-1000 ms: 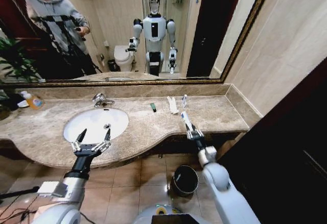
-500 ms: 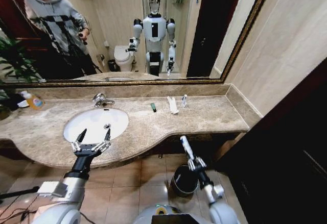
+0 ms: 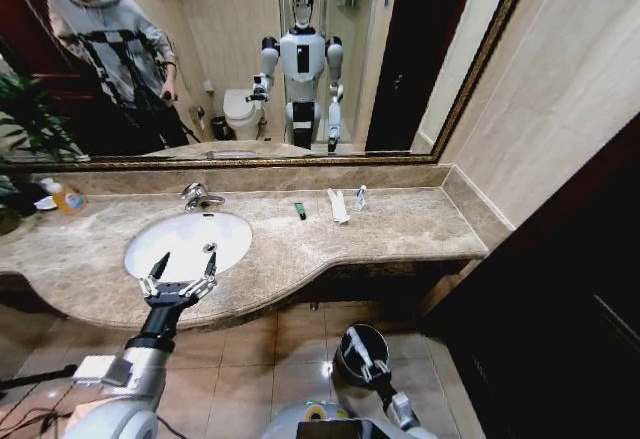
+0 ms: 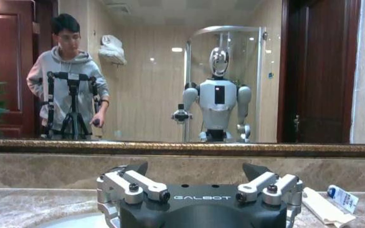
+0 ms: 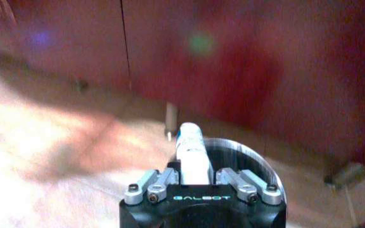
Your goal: Pick up the trash from the sink and place it in the trash bin.
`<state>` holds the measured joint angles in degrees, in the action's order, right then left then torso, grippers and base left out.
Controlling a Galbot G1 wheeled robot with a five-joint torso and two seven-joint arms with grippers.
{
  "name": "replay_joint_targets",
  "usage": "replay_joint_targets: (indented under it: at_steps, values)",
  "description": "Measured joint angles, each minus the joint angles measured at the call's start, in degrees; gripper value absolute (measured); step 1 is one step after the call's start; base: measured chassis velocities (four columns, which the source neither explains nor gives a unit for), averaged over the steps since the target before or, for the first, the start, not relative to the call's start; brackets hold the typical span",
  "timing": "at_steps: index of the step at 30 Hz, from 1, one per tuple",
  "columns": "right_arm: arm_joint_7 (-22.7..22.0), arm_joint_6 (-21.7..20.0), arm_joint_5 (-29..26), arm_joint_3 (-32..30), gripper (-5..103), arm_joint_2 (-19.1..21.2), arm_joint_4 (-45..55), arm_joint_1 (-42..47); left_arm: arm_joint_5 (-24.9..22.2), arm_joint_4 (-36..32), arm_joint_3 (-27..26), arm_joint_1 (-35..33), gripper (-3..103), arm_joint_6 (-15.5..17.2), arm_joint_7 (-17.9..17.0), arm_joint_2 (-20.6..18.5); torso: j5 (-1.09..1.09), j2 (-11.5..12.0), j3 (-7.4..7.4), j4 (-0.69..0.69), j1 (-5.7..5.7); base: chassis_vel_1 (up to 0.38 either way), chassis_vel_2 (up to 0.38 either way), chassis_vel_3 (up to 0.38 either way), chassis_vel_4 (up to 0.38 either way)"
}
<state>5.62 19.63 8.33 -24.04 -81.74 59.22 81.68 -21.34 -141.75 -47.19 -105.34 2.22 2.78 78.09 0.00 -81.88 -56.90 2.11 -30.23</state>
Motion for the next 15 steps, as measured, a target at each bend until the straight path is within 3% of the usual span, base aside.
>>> replay_joint_targets:
  at_steps: [5,15]
  values:
    - [-1.81,0.36,3.70,-0.12,25,-1.57,-11.67,-6.89,0.00,0.00,0.01,0.00,100,0.00,0.01,0.00,0.00,0.00,0.00,0.00,0.00,0.000,0.000,0.000,0.000]
    - [-2.77,0.39,6.12,-0.37,25,-2.16,-18.65,-13.22,0.00,0.00,0.01,0.00,100,0.00,0.01,0.00,0.00,0.00,0.00,0.01,0.00,0.000,0.000,0.000,0.000]
